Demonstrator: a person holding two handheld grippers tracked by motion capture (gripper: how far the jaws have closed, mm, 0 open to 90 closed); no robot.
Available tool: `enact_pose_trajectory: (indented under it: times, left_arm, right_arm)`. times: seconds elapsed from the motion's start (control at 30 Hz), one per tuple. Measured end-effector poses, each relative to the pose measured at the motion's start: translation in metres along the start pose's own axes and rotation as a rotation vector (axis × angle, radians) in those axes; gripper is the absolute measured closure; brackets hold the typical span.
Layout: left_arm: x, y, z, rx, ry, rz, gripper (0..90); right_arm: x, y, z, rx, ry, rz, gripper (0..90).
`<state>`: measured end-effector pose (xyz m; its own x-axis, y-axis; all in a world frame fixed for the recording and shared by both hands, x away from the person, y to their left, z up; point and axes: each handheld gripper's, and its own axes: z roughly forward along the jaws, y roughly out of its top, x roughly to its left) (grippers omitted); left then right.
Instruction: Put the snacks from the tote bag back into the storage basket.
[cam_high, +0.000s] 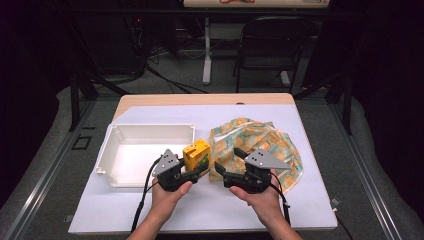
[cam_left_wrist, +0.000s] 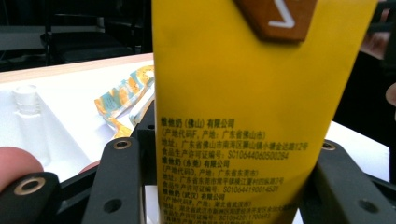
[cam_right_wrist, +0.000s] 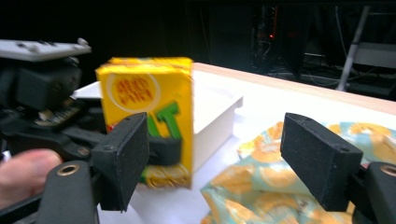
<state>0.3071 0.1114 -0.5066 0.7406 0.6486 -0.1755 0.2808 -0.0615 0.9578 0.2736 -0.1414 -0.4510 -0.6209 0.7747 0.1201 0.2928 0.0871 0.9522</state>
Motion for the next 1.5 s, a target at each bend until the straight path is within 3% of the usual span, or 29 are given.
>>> enact_pose_trajectory:
  times: [0.03,0.43,0.47,0.5,0.7,1.17,1.2,1.23,1.5]
  left_arm:
    - [0.002,0.001,-0.001,0.010,-0.019,0.003,51.5]
    - [0.003,0.002,-0.007,0.006,-0.009,0.014,51.5]
    - [0.002,0.002,-0.007,-0.002,0.011,0.013,51.5]
    - [0.004,0.002,-0.008,0.002,-0.009,0.013,51.5]
    - [0.008,0.003,-0.012,0.001,-0.006,0.007,51.5]
    - [0.018,0.006,-0.022,-0.018,0.028,-0.005,51.4]
    - [0.017,0.007,-0.022,-0.024,0.048,-0.003,51.4]
    - [0.019,0.007,-0.023,-0.022,0.027,-0.005,51.5]
    - [0.023,0.010,-0.029,-0.034,0.051,-0.005,51.4]
  right_arm:
    - [-0.002,-0.001,-0.001,0.004,-0.005,0.001,22.7]
    - [-0.027,-0.020,-0.015,0.027,-0.070,0.019,22.3]
    - [-0.030,-0.021,-0.016,0.027,-0.074,0.018,22.3]
    - [-0.032,-0.022,-0.018,0.028,-0.078,0.020,22.3]
    - [-0.045,-0.029,-0.028,0.033,-0.117,0.031,22.5]
    - [-0.061,-0.039,-0.043,0.041,-0.153,0.032,23.3]
    - [-0.061,-0.039,-0.043,0.042,-0.157,0.035,23.3]
    - [-0.062,-0.040,-0.044,0.041,-0.160,0.034,23.4]
    - [-0.068,-0.042,-0.044,0.047,-0.174,0.042,23.5]
